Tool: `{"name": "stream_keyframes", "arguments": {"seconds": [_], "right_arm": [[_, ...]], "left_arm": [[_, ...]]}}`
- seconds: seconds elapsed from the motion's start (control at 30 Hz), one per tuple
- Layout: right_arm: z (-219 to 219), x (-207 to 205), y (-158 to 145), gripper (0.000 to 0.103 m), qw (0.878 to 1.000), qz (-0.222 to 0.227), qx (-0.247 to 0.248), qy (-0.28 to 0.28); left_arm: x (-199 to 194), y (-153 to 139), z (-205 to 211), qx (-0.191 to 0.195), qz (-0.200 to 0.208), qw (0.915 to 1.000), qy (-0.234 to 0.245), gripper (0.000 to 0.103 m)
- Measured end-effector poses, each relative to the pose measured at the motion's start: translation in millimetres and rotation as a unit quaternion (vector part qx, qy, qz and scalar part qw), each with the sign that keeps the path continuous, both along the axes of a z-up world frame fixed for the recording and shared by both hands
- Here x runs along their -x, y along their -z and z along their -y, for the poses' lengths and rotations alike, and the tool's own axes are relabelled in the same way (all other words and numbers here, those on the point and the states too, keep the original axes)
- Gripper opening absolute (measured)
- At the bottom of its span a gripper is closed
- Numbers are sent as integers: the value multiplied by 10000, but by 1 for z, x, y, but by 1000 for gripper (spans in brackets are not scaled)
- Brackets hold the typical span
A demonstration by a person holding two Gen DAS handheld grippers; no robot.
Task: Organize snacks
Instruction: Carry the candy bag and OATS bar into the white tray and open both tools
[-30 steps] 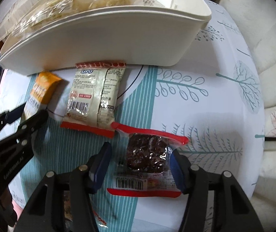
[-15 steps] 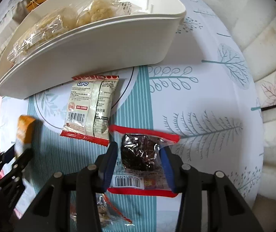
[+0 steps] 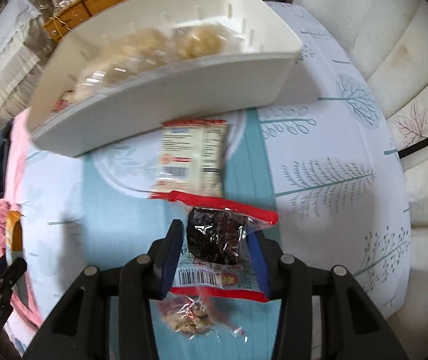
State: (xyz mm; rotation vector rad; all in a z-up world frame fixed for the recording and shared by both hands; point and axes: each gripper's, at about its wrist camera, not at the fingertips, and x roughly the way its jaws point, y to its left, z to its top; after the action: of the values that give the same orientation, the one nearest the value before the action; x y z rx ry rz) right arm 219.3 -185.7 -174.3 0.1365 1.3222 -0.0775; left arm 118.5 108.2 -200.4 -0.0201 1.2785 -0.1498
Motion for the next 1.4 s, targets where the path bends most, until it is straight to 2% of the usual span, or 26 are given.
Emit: {"name": "stream_keyframes", "arguments": {"seconds": [0.17,0.4,0.5,0.83,1.17,1.4], "right_arm": [[-14,5,-30,43,9994,152,-255,-152],[-29,-4,-73,43,9965,447,-603,-376],[-31,-14,-82,43,9948,541,-724,-472],[-27,-56,-121,44,9888,783,-1011,-769],[-1,-101,-130,44,9817,959,-1351,-937],[21,-132,-120,44,9768,1029,-1575,-1023]], "left_arm": [[5,-27,-11,9,-209,9996,-182,38],[-1,-72,-11,81,21,9998,-159,38],[-9,-93,-7,89,109,9998,-121,38],[-56,-144,28,42,444,9990,-41,38],[-125,-148,77,38,458,9989,46,38],[-175,-132,110,150,511,9986,10,39]]}}
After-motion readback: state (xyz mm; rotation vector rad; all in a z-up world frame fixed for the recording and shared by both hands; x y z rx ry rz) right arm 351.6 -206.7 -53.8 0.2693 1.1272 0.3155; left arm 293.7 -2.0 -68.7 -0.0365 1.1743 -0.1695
